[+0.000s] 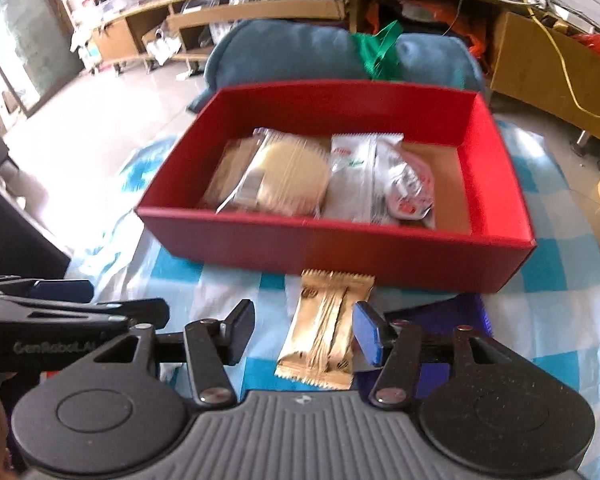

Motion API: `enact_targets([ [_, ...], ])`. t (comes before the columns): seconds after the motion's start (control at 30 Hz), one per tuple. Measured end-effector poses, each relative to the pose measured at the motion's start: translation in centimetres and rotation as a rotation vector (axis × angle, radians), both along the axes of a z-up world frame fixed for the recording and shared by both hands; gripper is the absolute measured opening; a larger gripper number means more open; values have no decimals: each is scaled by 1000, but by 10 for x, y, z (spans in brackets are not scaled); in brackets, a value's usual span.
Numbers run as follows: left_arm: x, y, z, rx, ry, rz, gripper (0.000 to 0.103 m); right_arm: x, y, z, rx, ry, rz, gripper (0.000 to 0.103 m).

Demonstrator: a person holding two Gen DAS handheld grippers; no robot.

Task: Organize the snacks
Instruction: 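Withdraw left tool and grasp white Kaprons wafer pack while right approaches gold biscuit, then grasp gold biscuit packet with right tool while left tool holds Kaprons pack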

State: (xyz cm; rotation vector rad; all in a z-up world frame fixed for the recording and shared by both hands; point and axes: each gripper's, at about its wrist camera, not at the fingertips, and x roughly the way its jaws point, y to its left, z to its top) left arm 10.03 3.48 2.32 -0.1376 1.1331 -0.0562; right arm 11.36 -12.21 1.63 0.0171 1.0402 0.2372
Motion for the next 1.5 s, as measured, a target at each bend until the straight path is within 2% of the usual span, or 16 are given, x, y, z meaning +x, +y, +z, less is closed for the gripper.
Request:
enact_targets([
  [0.33, -17, 11, -23, -1, 100, 7, 88, 2, 10, -16, -48, 36, 27, 52],
  [0.47, -21, 1, -33, 26, 132, -36, 89, 2, 8, -12, -43, 26, 23, 52],
  [0.57, -24, -10, -36, 77, 128, -77, 91, 3, 5, -8, -43, 13, 14, 52],
  [0.67, -27, -16, -41, 76, 147, -105, 83, 6, -2, -6, -41, 12, -6, 53],
  [0.7, -27, -17, -44, 74, 164, -110, 77, 7, -4, -6, -39, 14, -12, 53],
  [0.73, -29, -17, -47, 77, 173, -115, 76, 7, -6, -5, -39, 16, -17, 53],
  [0.83, -33, -20, -44, 79, 160, -127, 67, 10, -10, -5, -40, 17, -27, 53],
  [1.2, -28, -31, -43, 26, 162, -146, 66, 18, 1, -22, -63, 56, 0, 53],
  [1.37, -24, -38, -45, 36, 157, -154, 66, 23, 15, -34, -143, 51, 41, 52],
  [1.5, -24, -34, -46, 20, 160, -149, 66, 24, 8, -32, -141, 62, 42, 41],
])
